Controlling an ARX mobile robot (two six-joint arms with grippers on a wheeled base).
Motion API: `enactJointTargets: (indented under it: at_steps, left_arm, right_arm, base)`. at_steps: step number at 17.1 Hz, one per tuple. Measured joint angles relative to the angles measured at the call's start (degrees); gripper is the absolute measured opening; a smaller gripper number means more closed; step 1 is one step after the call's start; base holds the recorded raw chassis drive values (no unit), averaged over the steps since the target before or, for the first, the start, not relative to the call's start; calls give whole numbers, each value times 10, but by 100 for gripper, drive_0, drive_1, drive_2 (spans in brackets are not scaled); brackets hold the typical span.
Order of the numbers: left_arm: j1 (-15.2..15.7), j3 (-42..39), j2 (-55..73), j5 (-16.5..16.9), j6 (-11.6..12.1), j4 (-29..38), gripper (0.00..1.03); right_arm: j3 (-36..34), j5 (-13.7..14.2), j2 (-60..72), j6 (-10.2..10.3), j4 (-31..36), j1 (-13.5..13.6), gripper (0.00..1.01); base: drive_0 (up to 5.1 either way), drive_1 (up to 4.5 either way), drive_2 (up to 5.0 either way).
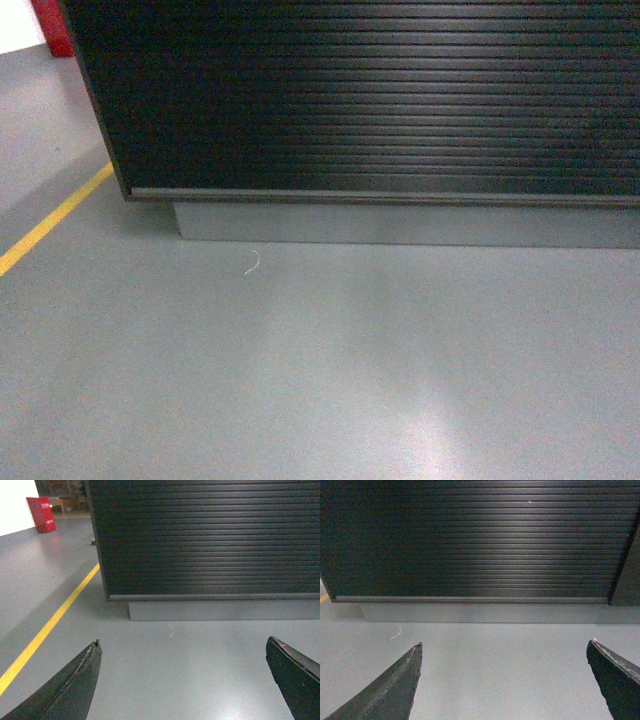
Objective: Place dark red mango on scale at checkout
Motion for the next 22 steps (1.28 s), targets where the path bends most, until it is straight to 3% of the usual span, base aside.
enactJointTargets:
  at_steps: [22]
  left_arm:
    - [0, 0, 0, 1, 0, 1, 98]
  right_arm:
    - [0, 0, 0, 0, -2, 0, 98]
  base:
    - [1, 387, -385]
